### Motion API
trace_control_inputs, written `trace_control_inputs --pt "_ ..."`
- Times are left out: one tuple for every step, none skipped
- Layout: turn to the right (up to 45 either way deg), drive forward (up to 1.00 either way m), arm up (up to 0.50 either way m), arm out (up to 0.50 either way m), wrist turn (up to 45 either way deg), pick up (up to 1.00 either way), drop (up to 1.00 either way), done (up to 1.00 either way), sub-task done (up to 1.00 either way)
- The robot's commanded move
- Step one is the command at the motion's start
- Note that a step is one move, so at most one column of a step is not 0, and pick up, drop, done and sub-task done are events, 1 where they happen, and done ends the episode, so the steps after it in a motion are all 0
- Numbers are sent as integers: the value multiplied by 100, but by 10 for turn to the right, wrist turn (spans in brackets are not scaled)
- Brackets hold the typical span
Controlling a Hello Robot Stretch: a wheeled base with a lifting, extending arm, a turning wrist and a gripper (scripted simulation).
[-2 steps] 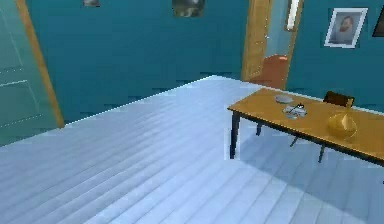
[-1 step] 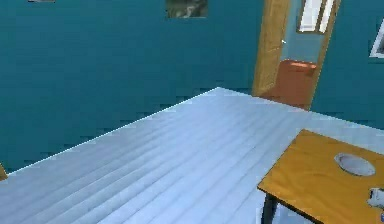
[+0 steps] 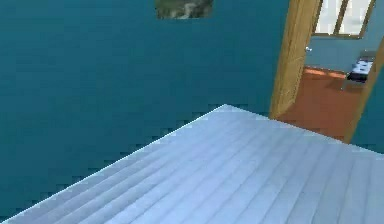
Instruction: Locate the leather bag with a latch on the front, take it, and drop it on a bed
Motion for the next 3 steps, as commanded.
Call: trace_control_inputs --pt "300 0 0 0 0 0 0 0 0" --pt "0 100 0 0 0 0 0 0 0" --pt "30 0 0 0 0 0 0 0 0"
